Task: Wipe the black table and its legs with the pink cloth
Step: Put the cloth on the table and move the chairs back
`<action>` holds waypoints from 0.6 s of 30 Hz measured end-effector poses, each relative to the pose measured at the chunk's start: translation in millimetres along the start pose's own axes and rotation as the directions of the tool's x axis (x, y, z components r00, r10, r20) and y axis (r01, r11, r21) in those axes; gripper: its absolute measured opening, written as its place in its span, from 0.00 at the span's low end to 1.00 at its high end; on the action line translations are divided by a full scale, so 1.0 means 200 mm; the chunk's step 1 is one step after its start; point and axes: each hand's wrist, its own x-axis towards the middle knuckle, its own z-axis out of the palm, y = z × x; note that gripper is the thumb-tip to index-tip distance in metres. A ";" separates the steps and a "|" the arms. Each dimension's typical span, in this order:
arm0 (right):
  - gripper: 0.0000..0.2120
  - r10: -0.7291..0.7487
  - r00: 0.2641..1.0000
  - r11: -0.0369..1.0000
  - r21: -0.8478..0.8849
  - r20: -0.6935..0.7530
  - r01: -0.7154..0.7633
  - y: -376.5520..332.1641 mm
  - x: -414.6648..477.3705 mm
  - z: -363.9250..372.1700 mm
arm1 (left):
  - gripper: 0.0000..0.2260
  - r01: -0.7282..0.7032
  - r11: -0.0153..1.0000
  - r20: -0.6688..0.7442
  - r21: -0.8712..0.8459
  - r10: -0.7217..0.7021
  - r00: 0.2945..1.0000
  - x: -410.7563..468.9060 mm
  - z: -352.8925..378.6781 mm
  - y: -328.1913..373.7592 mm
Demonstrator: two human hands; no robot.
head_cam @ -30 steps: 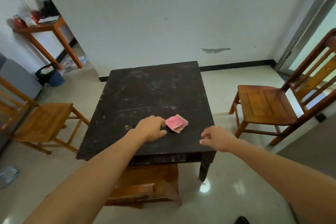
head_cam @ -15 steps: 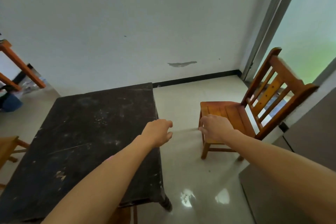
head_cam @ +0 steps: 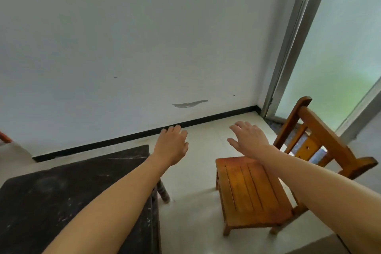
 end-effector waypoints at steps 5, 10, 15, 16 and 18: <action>0.26 0.031 1.000 0.998 -0.050 -0.001 -0.031 0.28 0.37 0.00 | 0.15 -0.080 0.996 0.005 0.025 0.080 0.997 0.51 -0.01 0.00; 0.27 0.078 0.997 0.995 -0.070 0.002 -0.078 0.58 0.80 0.07 | 0.14 -0.145 0.989 0.012 0.032 0.145 0.989 1.08 0.05 0.03; 0.27 0.178 0.984 0.983 -0.040 0.025 -0.177 0.82 1.13 0.11 | 0.17 -0.219 0.976 0.059 0.019 0.218 0.974 1.59 0.09 0.02; 0.27 0.189 0.982 0.981 -0.041 0.031 -0.187 0.86 1.19 0.12 | 0.17 -0.230 0.973 0.055 0.004 0.230 0.972 1.68 0.09 0.01; 0.26 0.206 0.978 0.978 -0.040 0.044 -0.205 0.92 1.29 0.13 | 0.17 -0.248 0.969 0.058 -0.017 0.248 0.967 1.87 0.11 0.00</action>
